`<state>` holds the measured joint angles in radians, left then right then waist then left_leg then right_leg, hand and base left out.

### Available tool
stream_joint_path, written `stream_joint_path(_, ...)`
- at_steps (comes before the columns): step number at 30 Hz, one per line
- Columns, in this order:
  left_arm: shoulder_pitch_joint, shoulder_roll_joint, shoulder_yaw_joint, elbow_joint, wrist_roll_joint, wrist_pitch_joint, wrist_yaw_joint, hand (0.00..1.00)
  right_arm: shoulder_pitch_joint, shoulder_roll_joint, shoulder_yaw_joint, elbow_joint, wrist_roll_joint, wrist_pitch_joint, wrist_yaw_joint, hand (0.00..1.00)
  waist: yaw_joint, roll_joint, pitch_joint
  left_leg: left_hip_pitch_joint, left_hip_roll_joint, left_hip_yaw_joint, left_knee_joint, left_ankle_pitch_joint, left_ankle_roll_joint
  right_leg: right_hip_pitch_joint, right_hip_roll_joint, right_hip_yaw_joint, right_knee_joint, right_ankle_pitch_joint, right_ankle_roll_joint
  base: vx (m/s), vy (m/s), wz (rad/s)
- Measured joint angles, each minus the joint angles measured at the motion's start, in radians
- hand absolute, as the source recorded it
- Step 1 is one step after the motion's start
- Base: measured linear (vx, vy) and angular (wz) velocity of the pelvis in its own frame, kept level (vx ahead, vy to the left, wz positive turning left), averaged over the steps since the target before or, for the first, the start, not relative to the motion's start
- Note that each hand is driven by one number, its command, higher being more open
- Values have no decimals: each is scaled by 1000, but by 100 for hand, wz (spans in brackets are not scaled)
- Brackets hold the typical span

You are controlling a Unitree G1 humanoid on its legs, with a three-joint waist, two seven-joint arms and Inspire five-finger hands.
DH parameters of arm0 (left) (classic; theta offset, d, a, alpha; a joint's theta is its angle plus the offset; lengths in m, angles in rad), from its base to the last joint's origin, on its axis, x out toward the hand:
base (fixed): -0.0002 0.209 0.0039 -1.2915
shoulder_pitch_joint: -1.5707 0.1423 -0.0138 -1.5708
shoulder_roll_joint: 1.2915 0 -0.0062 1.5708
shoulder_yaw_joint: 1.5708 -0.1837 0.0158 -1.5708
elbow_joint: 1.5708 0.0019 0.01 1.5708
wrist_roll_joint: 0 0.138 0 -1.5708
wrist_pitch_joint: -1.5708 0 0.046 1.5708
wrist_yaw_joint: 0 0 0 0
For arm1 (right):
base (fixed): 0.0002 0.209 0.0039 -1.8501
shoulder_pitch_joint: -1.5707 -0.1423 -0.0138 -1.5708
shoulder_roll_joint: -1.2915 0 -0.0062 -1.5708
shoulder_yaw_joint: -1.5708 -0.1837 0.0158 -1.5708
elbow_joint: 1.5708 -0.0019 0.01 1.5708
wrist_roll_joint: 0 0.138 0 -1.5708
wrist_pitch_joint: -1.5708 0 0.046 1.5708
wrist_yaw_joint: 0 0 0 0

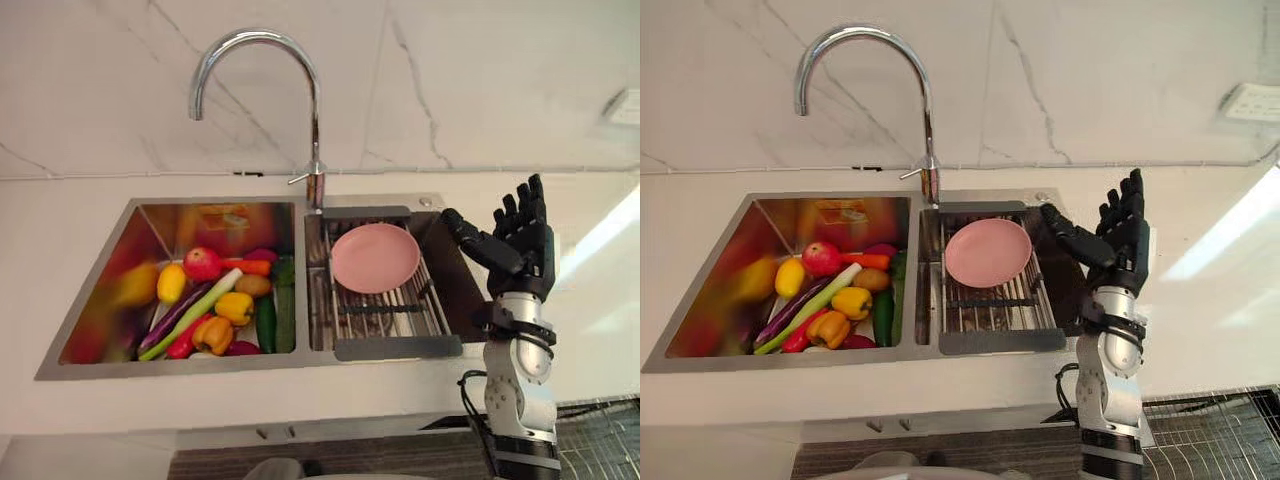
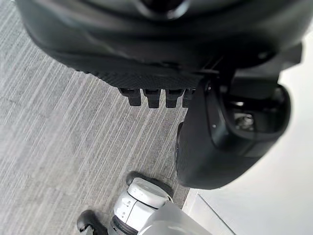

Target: Walk over to the sink, pick up the cup, carry it to the dishwasher, place the cup inside the dishwasher, then close the dishwasher door

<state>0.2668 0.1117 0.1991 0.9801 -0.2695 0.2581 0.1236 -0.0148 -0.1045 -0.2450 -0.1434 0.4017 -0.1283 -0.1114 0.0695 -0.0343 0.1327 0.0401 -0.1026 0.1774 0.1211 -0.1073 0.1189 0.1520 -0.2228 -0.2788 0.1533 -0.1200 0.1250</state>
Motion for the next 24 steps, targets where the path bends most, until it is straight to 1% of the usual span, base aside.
stream_joint_path(1,0,0,0,1,8,0,2,100,3,1,-7,0,0,0,1,100,-2,-1,-1,6,0,2,-7,2,-3,3,0,2,-1,0,0,32,-33,-15)
stream_joint_path(2,1,0,0,3,23,-1,3,100,12,1,-14,0,0,0,2,100,-3,-7,-8,10,-1,3,-16,6,-9,3,0,2,-3,0,0,82,-25,-8)
stream_joint_path(3,4,0,0,5,35,-3,3,100,24,1,-22,0,2,0,6,100,-5,-5,-21,22,-3,4,-31,8,-12,6,0,2,-4,1,0,86,-18,-6)
stream_joint_path(5,9,1,-2,4,35,-6,3,100,28,1,-24,1,10,2,12,100,-8,-2,-28,38,-7,1,-51,19,-15,12,0,2,-4,1,0,66,-14,-1)
stream_joint_path(6,12,-11,-35,-1,34,-4,-39,100,36,2,59,59,51,47,199,100,-57,46,2,91,34,28,-214,144,-61,55,55,-14,-81,4,-6,0,0,0)
stream_joint_path(12,12,-10,-39,-2,33,-3,-39,100,36,3,61,59,51,47,199,100,-57,47,3,88,32,25,-214,145,-60,55,54,-19,-84,4,-7,0,0,2)
stream_joint_path(15,13,-9,-40,-1,13,-3,-47,100,36,2,81,61,77,47,194,100,-53,47,3,87,32,21,-214,151,-54,56,54,-28,-84,4,-7,0,0,4)
stream_joint_path(19,14,-4,-43,3,-26,-7,-86,100,36,2,127,70,62,47,163,100,-42,47,3,90,32,18,-214,152,-55,58,54,-37,-84,4,-7,-2,-9,3)
stream_joint_path(22,14,-1,-46,4,-27,-30,-118,100,36,-14,151,80,-53,54,128,100,-34,47,3,87,32,12,-214,154,-58,59,50,-49,-85,3,-6,-21,-26,8)
stream_joint_path(24,15,0,-49,5,-25,-46,-130,100,35,-44,172,81,-154,76,123,100,-32,47,3,87,32,13,-214,155,-58,59,50,-49,-85,3,-6,-32,-25,0)
